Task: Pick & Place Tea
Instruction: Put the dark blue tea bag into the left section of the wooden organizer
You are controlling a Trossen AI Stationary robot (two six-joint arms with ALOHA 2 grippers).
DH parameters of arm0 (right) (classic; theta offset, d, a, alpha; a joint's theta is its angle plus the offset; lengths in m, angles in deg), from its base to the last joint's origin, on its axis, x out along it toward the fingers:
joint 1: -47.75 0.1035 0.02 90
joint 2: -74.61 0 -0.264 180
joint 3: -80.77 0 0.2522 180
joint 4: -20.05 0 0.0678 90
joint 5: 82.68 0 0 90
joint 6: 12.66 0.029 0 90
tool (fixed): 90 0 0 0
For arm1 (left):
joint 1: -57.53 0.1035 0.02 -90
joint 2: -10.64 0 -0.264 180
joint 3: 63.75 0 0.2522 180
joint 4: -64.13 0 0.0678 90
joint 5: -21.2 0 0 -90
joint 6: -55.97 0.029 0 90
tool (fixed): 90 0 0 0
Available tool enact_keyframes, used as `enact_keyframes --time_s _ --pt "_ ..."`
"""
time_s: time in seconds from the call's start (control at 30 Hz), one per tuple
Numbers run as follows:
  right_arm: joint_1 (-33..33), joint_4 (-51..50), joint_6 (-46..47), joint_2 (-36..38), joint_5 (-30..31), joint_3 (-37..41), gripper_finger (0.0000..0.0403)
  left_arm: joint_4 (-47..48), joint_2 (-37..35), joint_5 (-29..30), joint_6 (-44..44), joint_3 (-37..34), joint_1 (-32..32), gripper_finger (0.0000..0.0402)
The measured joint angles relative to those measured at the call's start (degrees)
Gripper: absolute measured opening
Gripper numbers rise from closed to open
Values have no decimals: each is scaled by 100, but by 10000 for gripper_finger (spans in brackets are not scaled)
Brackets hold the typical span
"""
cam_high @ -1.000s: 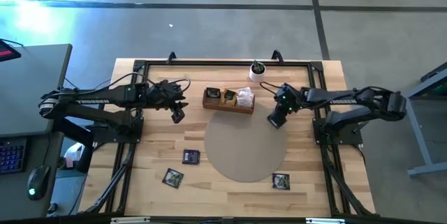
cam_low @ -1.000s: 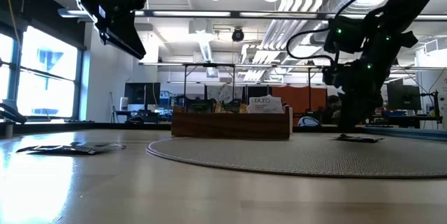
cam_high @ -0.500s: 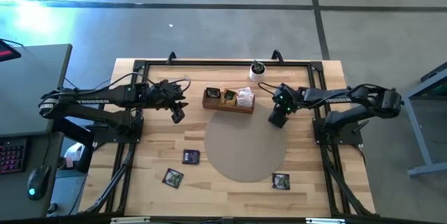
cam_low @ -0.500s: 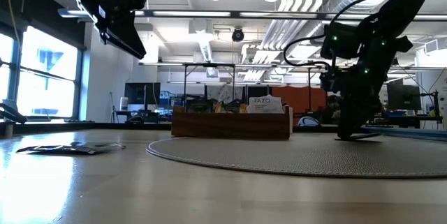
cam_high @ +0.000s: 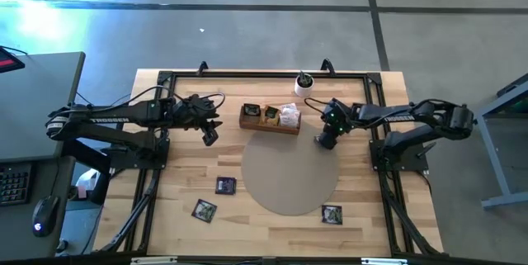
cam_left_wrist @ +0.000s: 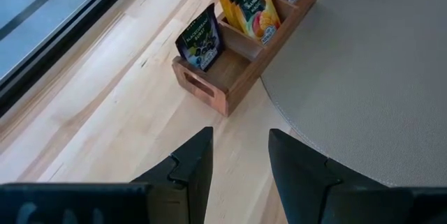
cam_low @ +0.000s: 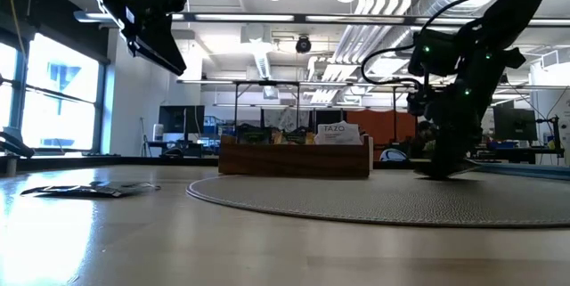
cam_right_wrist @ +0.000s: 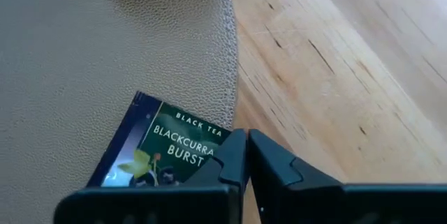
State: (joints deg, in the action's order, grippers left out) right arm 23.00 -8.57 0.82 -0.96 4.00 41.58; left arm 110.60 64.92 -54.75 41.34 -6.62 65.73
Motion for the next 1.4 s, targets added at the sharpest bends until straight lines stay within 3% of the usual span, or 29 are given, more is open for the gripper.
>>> enact_keyframes --time_s 0.27,0.43,0.83,1.07,1.23,1.4 --pt "60 390 224 535 -575 20 6 2 0 6 111 2 0 137" --pt "510 807 598 586 -649 17 3 4 0 12 129 2 0 137" --pt "2198 1773 1470 42 422 11 1 22 2 -17 129 7 1 137" --pt "2615 2616 1481 -210 999 11 1 -307 341 -1027 122 8 -78 137" --pt "2798 3753 1323 -443 1440 9 0 -431 405 -1055 127 11 -67 137" --pt "2830 6126 1027 -1169 1840 -17 0 -476 96 -886 129 11 -72 137"
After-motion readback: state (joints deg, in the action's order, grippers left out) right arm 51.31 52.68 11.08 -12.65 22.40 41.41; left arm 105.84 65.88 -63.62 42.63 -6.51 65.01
